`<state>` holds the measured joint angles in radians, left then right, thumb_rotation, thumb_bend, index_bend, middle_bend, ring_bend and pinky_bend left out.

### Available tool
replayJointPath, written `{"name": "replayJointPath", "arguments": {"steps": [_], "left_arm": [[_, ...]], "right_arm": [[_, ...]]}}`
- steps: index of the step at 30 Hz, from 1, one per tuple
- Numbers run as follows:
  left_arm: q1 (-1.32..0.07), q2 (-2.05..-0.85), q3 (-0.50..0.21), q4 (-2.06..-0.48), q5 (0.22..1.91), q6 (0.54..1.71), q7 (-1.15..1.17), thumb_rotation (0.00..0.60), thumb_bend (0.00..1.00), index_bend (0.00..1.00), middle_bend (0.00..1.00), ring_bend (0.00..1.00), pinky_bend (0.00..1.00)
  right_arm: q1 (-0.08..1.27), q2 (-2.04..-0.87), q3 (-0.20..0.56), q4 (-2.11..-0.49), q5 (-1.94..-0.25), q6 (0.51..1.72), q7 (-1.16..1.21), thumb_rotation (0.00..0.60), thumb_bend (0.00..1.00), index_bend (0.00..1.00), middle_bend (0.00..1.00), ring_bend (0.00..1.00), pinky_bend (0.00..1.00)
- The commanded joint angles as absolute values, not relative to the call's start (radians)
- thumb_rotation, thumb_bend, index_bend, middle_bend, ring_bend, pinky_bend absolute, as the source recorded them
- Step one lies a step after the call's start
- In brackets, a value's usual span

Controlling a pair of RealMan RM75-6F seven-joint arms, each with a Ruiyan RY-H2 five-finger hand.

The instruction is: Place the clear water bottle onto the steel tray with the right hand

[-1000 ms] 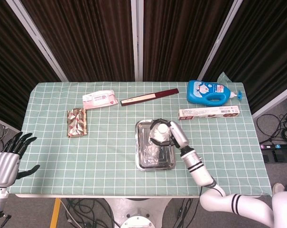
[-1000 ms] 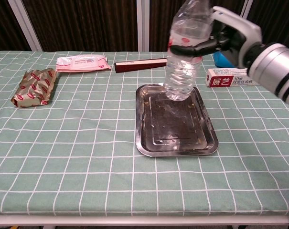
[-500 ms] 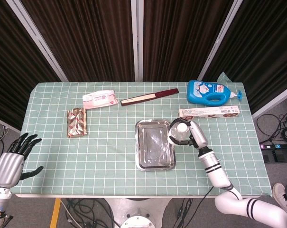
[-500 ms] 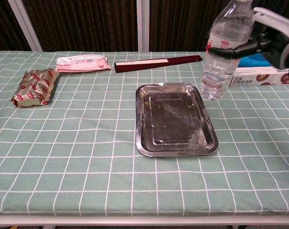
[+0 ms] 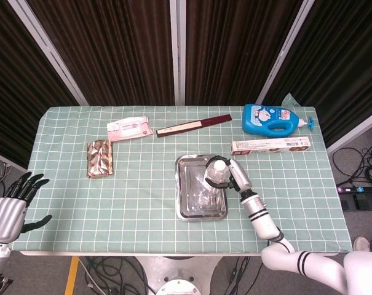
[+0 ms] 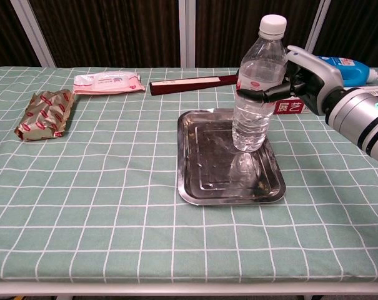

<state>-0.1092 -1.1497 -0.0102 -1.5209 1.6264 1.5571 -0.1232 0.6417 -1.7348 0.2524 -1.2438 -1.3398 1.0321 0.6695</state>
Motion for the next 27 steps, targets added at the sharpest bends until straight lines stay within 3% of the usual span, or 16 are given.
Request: {"name": "replayJointPath", "arguments": {"steps": [1, 14, 19, 23, 27], "left_arm": [[-0.108, -1.151, -0.010, -1.514, 1.624, 1.557, -0.129, 0.600, 0.13, 0.24, 0.23, 0.10, 0.19], [-0.106, -1.155, -0.012, -1.474, 1.611, 1.554, -0.163, 0.600, 0.13, 0.24, 0.23, 0.10, 0.19], [-0.109, -1.158, -0.014, -1.465, 1.609, 1.551, -0.173, 0.600, 0.13, 0.24, 0.23, 0.10, 0.19], [-0.110, -1.158, -0.014, -1.463, 1.611, 1.552, -0.177, 0.600, 0.14, 0.24, 0.23, 0.10, 0.19], [-0.110, -1.158, -0.010, -1.467, 1.619, 1.553, -0.173, 0.600, 0.14, 0.24, 0.23, 0.10, 0.19]], "right_arm": [[0.651, -1.759, 0.251, -1.212, -1.341, 1.024, 0.671, 0.600, 0.30, 0.62, 0.54, 0.39, 0.50], [0.682, -1.828, 0.255, -1.111, -1.358, 1.002, 0.727, 0.600, 0.28, 0.62, 0.54, 0.39, 0.50], [0.691, -1.841, 0.249, -1.081, -1.363, 0.985, 0.744, 0.600, 0.20, 0.62, 0.53, 0.39, 0.50], [0.695, -1.830, 0.230, -1.080, -1.399, 0.992, 0.772, 0.600, 0.02, 0.49, 0.52, 0.34, 0.44], [0.704, -1.799, 0.206, -1.096, -1.437, 0.979, 0.810, 0.600, 0.00, 0.27, 0.39, 0.18, 0.30]]}}
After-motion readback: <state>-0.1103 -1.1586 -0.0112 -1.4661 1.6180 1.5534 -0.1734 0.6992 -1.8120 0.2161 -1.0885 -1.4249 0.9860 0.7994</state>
